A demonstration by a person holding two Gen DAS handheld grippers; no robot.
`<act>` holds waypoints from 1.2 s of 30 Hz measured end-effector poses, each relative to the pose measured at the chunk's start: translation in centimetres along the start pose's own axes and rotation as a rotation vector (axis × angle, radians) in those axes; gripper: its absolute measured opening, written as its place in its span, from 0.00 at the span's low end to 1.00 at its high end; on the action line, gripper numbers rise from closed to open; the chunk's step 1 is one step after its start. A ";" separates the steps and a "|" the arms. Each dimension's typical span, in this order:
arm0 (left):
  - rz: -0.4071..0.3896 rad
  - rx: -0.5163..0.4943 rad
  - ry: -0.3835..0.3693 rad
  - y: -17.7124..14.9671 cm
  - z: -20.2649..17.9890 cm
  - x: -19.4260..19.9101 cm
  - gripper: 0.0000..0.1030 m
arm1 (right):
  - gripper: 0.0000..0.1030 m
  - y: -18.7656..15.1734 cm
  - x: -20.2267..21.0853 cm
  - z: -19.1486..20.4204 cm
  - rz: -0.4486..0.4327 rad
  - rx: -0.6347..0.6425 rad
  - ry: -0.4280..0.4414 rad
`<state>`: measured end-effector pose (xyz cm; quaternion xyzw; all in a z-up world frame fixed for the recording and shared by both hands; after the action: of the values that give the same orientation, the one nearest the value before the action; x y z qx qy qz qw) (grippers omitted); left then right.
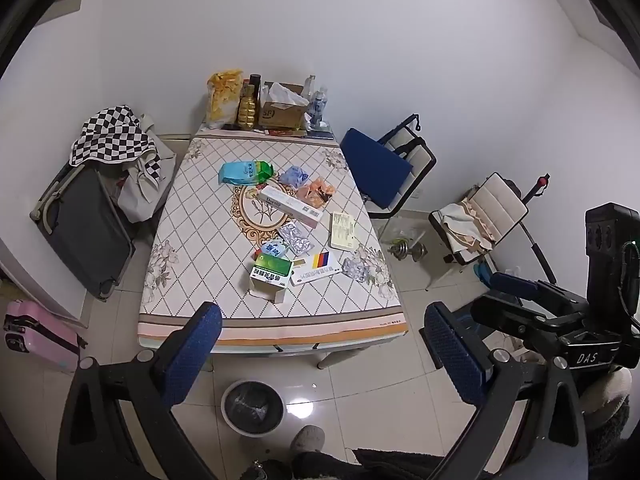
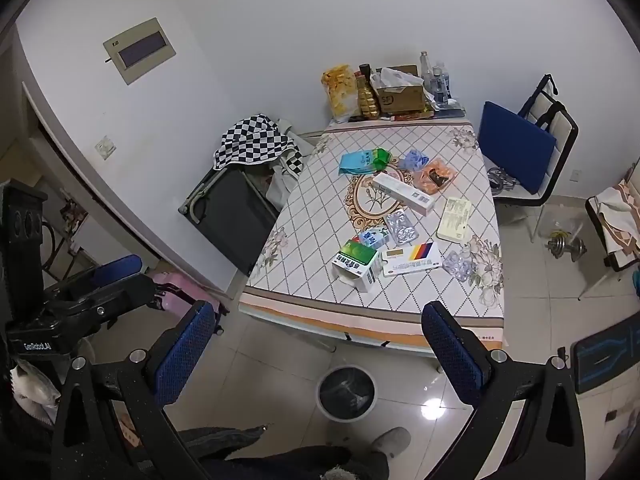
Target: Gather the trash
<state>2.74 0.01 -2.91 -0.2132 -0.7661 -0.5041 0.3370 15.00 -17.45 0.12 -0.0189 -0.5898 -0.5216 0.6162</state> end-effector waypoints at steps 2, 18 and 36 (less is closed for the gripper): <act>-0.003 0.003 -0.005 0.0 0.0 0.0 1.00 | 1.00 -0.4 0.1 -0.1 0.000 0.002 0.002; -0.001 0.011 -0.016 0.5 0.4 0.4 1.00 | 1.00 0.2 -0.3 -0.2 0.014 0.019 0.015; 0.000 0.011 -0.018 0.1 0.2 -0.1 1.00 | 1.00 0.4 -1.0 0.0 0.022 0.024 0.021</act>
<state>2.84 0.25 -2.99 -0.2159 -0.7720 -0.4977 0.3312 15.56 -16.69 -0.35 -0.0125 -0.5891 -0.5080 0.6283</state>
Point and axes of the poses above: each gripper's, at about its wrist camera, not at the fingertips, and x roughly against the way its jaws point, z to its left, y to its top, the point moved 4 cm from there along -x, roughly the way its jaws point, and after that the axes turned 1 degree about x, right-handed, at the moved point
